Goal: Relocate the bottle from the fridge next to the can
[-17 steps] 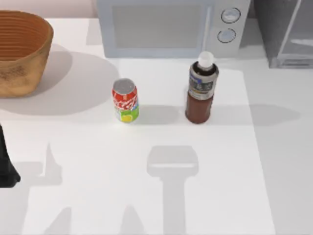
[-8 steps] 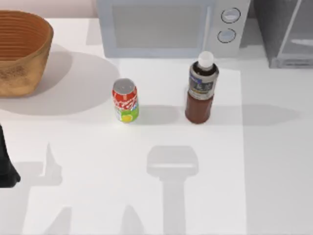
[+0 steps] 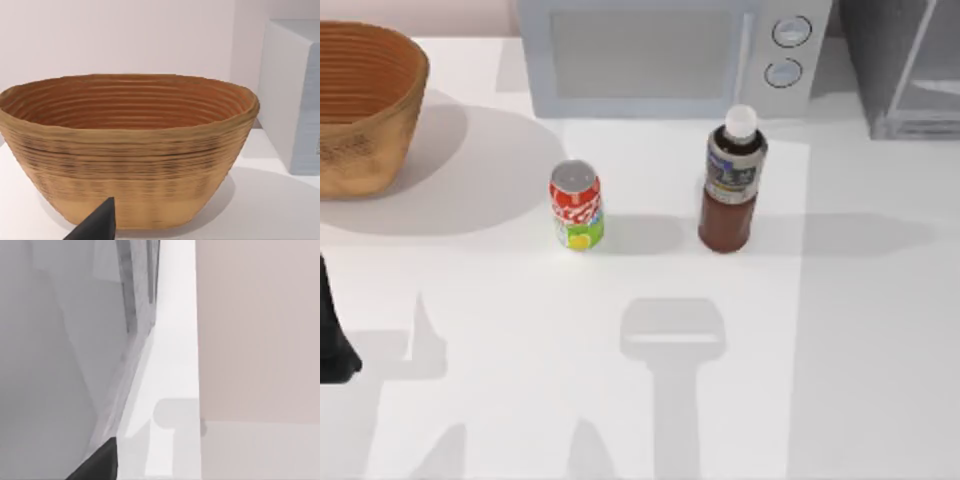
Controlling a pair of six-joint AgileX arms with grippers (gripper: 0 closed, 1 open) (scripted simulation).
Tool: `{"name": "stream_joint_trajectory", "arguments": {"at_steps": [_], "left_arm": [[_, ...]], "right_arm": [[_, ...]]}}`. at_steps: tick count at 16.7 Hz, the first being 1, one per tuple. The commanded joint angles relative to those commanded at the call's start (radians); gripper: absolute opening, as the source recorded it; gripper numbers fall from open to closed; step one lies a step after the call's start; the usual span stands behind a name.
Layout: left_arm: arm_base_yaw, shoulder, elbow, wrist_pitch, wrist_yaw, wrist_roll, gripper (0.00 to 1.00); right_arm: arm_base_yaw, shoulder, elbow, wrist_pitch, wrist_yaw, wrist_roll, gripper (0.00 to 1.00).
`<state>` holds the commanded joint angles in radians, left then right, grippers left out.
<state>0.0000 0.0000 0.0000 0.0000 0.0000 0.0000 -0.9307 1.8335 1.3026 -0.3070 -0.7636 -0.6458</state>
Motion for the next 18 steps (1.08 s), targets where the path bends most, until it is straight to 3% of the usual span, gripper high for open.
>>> {"name": "stream_joint_trajectory", "arguments": {"at_steps": [5, 8, 18], "left_arm": [[0.000, 0.000, 0.000, 0.000, 0.000, 0.000, 1.00], [0.000, 0.000, 0.000, 0.000, 0.000, 0.000, 1.00], [0.000, 0.000, 0.000, 0.000, 0.000, 0.000, 1.00]], "right_arm": [[-0.003, -0.009, -0.017, 0.012, 0.009, 0.008, 1.00], [0.091, -0.026, -0.048, 0.051, 0.084, 0.079, 1.00], [0.753, -0.170, -0.257, 0.300, 0.585, 0.515, 1.00]]}}
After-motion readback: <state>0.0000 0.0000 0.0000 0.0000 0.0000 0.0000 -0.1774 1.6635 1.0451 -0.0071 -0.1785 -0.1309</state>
